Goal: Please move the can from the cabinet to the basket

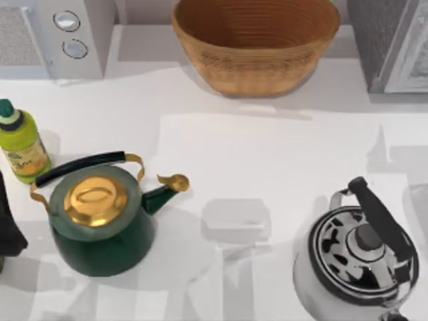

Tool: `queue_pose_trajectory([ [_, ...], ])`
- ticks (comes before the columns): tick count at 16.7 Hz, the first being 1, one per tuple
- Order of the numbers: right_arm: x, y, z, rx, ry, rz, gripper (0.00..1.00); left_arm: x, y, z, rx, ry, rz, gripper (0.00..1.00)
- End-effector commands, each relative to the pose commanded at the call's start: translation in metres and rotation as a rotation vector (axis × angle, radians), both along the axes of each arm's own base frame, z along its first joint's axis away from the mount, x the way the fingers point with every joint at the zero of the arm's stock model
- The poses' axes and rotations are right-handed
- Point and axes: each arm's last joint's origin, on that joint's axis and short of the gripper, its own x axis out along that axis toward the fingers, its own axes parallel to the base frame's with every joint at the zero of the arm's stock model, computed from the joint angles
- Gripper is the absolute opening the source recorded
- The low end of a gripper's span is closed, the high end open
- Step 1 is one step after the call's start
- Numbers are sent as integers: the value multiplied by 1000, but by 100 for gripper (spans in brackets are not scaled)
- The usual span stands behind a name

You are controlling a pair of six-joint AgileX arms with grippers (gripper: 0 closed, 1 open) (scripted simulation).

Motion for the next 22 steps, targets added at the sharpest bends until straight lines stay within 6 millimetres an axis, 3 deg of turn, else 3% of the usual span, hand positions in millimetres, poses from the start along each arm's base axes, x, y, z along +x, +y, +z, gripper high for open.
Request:
queue_pose_trajectory([
  [5,52,15,90,0,-10,3,100,0,0,0,0,0,0,100],
  [9,89,28,134,4,-24,6,100,0,0,0,0,0,0,100],
  [13,110,36,149,6,-24,7,100,0,0,0,0,0,0,100],
  [19,112,35,150,7,-27,3,100,0,0,0,0,0,0,100],
  [22,130,42,155,8,-37,4,100,0,0,0,0,0,0,100],
])
